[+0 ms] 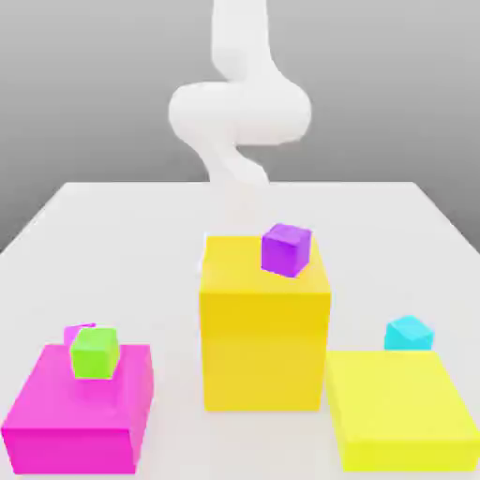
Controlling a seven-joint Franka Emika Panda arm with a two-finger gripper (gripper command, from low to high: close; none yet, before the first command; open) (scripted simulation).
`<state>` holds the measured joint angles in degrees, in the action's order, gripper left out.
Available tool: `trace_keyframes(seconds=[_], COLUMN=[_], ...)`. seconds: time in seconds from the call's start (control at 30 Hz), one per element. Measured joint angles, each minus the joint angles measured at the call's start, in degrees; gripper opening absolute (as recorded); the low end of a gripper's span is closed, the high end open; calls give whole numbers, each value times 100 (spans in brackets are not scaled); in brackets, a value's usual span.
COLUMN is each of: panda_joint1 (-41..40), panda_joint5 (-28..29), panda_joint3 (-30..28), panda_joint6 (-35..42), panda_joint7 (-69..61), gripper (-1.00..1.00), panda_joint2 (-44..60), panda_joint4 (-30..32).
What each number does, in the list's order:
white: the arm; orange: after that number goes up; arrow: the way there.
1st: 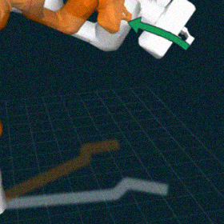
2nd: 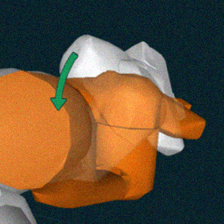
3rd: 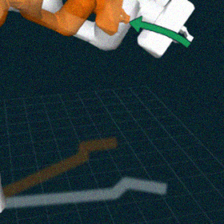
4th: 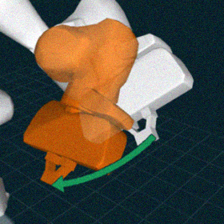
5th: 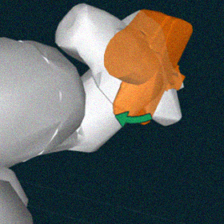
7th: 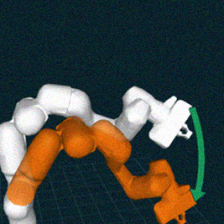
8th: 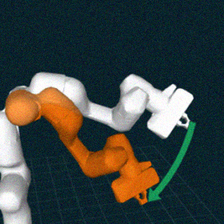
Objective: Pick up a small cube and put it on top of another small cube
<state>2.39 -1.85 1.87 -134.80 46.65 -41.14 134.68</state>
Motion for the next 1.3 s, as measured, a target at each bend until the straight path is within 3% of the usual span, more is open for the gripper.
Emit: trace_keyframes(seconds=[0.3, 0.5, 0.67, 0.87, 0.9, 1.13, 1.3], panda_joint1=[935, 1431, 1942, 2915, 3122, 3163, 2682], panda_joint5=[-535, -444, 433, 1996, 2128, 2175, 1057], panda_joint3=[1031, 1847, 2218, 960, 724, 674, 1420], panda_joint6=[-1220, -2022, -2704, -3638, -3787, -3822, -3140], panda_joint7=[482, 1106, 2170, 3388, 3495, 3533, 2691], gripper=[0, 0, 0, 0, -100, -100, -100], panda_joint2=[1914, 3153, 4259, 5542, 5722, 5758, 4856], panda_joint4=[1133, 1870, 2443, 2287, 2248, 2240, 2447])
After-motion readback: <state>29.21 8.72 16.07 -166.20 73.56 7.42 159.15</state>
